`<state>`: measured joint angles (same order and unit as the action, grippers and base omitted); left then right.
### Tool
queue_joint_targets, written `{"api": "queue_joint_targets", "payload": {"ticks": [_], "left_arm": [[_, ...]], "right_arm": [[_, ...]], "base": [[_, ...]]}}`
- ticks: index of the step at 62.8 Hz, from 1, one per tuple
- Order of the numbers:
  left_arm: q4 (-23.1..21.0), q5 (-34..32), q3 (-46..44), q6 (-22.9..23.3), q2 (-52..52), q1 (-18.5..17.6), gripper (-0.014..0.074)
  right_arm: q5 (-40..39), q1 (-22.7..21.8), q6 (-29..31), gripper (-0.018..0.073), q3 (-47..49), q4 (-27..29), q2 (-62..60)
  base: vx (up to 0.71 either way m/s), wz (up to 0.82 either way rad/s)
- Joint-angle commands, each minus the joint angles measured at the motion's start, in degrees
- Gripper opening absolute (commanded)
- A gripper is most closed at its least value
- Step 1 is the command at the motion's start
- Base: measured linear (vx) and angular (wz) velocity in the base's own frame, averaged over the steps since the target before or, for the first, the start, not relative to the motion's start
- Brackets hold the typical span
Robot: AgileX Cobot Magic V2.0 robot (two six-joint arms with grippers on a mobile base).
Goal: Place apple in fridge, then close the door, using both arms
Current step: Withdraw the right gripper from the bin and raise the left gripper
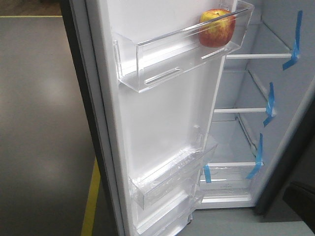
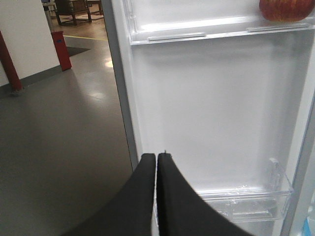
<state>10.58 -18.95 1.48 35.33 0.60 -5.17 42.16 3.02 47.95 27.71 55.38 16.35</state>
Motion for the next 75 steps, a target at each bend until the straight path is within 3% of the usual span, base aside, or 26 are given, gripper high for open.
{"api": "queue_joint_targets", "payload": {"ticks": [1,6,14,19,23,26,33,37,41,52,59,75], "left_arm": [[-6.9,-10.3,1.2,4.3,0.4,0.1,-0.0006],[-12.2,-15.2,1.2,12.6,0.4,0.1,-0.0006],[-19.1,-20.1,1.0,33.2,0.4,0.1,-0.0006],[-20.4,-23.0,0.9,46.5,0.4,0.1,-0.0006],[-20.1,-24.4,0.0,54.1,0.4,0.1,-0.0006],[-19.3,-24.2,-1.8,57.1,0.4,0.1,-0.0006],[-17.1,-21.3,-8.9,57.9,-0.2,0.1,-0.0006],[-13.7,-19.2,-13.7,57.2,-1.7,0.1,-0.0006],[-7.8,-16.6,-20.1,56.0,-4.2,0.1,-0.0006],[13.8,-11.2,-35.4,55.4,-17.1,0.1,-0.0006],[22.2,-10.5,-43.6,55.5,-28.1,0.1,-0.0006],[25.8,-10.7,-59.9,55.6,-54.2,0.1,0.0001]], "right_arm": [[-3.1,-0.1,-2.0,-0.0005,1.1,1.9,-0.7],[-3.2,-0.1,-2.9,-0.0005,1.1,2.1,-1.1],[-3.2,-0.1,-2.9,-0.0005,1.1,1.4,-1.1],[-3.2,-0.1,-2.9,-0.0005,1.1,1.3,-1.1],[-2.5,-0.1,-2.9,-0.0005,1.1,1.4,-1.1],[-1.8,-0.1,-2.9,-0.0005,1.1,1.4,-1.1],[-1.1,-0.1,-2.9,-0.0005,1.1,1.4,-1.1],[-1.1,-0.1,-2.9,-0.0005,1.1,1.5,-1.1],[-1.1,-0.1,-2.9,-0.0003,1.1,1.7,-1.1],[-1.9,-0.1,-2.9,-0.0004,1.1,4.6,-1.1],[-1.3,-0.1,-2.9,-0.0004,1.1,5.5,-1.1],[-0.1,-0.1,-2.9,-0.0004,1.1,5.5,-1.1]], "base": [[0.00,0.00],[0.00,0.00],[0.00,0.00],[0.00,0.00],[0.00,0.00],[0.00,0.00],[0.00,0.00],[0.00,0.00],[0.00,0.00],[0.00,0.00],[0.00,0.00],[0.00,0.00]]}}
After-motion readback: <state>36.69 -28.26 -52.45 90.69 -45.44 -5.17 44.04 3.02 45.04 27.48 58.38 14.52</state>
